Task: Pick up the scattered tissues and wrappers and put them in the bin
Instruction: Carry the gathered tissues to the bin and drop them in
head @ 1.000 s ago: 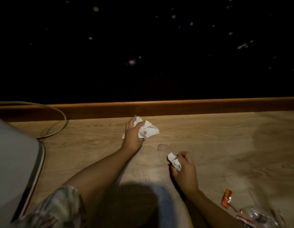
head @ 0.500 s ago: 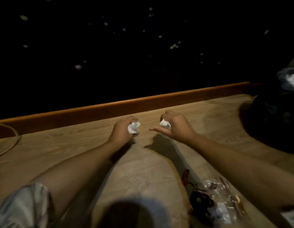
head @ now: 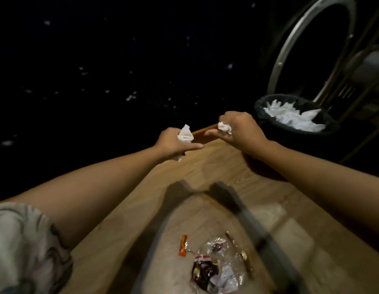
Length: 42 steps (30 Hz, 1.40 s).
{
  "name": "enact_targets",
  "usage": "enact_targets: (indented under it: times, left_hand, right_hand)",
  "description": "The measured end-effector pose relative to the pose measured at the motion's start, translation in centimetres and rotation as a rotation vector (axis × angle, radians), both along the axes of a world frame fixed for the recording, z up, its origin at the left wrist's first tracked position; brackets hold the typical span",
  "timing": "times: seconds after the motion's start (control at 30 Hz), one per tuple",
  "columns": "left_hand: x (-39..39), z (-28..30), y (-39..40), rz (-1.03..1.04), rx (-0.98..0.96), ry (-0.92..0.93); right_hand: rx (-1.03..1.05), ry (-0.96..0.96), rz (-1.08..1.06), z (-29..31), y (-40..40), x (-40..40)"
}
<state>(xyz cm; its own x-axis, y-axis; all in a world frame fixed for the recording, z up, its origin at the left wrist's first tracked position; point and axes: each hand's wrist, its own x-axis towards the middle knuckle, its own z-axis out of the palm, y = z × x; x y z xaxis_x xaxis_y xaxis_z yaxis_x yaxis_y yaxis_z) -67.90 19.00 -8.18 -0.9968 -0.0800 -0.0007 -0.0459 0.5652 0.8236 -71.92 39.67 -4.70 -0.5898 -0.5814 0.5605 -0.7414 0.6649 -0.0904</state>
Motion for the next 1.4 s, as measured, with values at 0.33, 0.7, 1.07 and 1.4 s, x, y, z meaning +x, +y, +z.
enact_targets:
  times: [0.33, 0.7, 1.07, 1.4]
  left_hand:
    - [-8.4, 4.0, 18.6, 0.072, 0.413, -0.211]
    - [-17.3, 3.5, 29.7, 0.223, 0.364, 0.032]
    - [-17.3, 2.6, 29.2, -0.064, 0.291, 0.143]
    - [-8.8, -4.4, 20.4, 0.024, 0.113, 0.175]
  right_hand:
    - [-1.063, -0.460, -0.580, 1.1, 14.2, -7.3]
    - [-1.382, -0.628, -0.774, -1.2, 20.8, -15.3]
    - [-1.228, -0.578, -0.527, -2.9, 23.9, -13.1]
    - [-0.568, -0.033, -0.348, -4.3, 18.0, -3.6]
